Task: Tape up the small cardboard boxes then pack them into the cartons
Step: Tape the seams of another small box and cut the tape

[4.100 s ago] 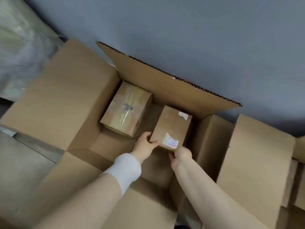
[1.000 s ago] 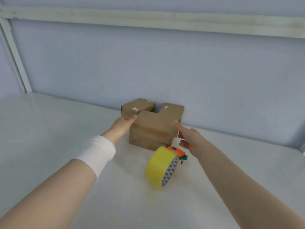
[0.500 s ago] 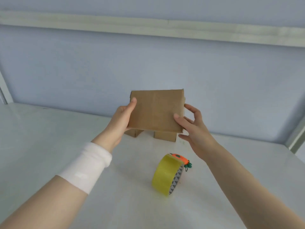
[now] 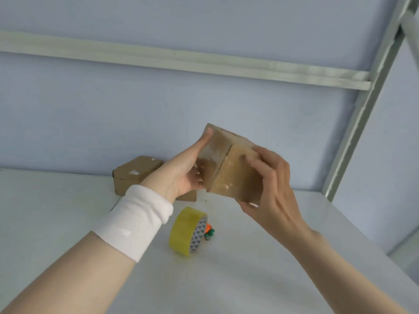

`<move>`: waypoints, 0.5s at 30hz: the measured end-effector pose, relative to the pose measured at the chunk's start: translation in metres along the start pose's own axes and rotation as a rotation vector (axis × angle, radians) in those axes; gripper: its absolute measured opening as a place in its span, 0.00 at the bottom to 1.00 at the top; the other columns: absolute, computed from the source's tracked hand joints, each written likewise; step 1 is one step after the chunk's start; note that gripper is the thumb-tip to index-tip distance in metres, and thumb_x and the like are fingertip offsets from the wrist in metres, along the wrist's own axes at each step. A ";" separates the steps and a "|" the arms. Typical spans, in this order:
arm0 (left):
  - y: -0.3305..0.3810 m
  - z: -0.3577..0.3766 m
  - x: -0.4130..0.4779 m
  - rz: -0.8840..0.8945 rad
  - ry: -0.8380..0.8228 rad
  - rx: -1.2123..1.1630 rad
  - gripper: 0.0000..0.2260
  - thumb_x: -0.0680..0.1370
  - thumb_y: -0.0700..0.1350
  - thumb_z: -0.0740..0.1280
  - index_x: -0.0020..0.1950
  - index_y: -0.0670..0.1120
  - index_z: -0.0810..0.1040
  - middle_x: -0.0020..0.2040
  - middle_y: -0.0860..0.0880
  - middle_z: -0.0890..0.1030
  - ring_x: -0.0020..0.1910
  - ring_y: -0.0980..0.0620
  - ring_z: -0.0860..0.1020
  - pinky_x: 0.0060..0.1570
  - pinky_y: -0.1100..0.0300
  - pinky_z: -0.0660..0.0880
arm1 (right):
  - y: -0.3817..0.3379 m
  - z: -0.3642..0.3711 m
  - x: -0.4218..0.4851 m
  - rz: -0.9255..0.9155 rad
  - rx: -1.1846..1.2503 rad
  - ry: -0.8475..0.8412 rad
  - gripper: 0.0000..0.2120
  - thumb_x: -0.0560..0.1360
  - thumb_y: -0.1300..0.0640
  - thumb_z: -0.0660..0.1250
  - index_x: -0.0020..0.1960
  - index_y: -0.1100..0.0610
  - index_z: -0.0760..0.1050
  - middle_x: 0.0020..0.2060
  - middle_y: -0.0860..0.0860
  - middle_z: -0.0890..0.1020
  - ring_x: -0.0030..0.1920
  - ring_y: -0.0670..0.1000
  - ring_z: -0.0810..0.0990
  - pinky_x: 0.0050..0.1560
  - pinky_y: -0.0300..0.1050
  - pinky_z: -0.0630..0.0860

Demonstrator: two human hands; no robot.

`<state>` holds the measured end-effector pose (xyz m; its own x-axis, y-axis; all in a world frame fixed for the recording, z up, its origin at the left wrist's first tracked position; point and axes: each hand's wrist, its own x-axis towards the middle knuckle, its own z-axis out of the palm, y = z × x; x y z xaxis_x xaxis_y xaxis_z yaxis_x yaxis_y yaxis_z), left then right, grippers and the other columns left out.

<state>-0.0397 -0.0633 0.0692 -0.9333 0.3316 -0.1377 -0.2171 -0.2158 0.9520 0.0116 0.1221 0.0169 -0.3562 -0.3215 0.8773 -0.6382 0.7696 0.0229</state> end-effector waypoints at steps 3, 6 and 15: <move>-0.004 0.023 0.003 0.010 -0.036 0.138 0.26 0.58 0.67 0.71 0.40 0.47 0.75 0.24 0.51 0.71 0.20 0.54 0.70 0.26 0.63 0.70 | 0.015 -0.010 -0.013 -0.116 -0.147 -0.022 0.39 0.62 0.68 0.75 0.67 0.55 0.61 0.67 0.58 0.63 0.67 0.61 0.65 0.65 0.67 0.64; -0.012 0.037 0.011 0.008 -0.055 0.159 0.22 0.62 0.61 0.74 0.41 0.45 0.75 0.26 0.50 0.71 0.25 0.53 0.70 0.34 0.61 0.71 | 0.029 -0.022 -0.024 -0.171 -0.144 -0.033 0.38 0.65 0.63 0.76 0.69 0.56 0.59 0.69 0.57 0.63 0.68 0.59 0.66 0.66 0.66 0.63; -0.039 0.048 0.013 0.174 -0.114 0.115 0.07 0.68 0.48 0.69 0.44 0.51 0.83 0.43 0.51 0.84 0.45 0.52 0.80 0.37 0.63 0.77 | 0.052 -0.043 -0.039 0.986 1.067 -0.031 0.42 0.64 0.29 0.61 0.73 0.34 0.45 0.73 0.36 0.53 0.71 0.37 0.57 0.61 0.43 0.67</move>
<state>-0.0302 -0.0066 0.0434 -0.9141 0.4015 0.0571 -0.0152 -0.1746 0.9845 0.0214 0.1978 0.0044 -0.9471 0.0630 0.3147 -0.3192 -0.0836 -0.9440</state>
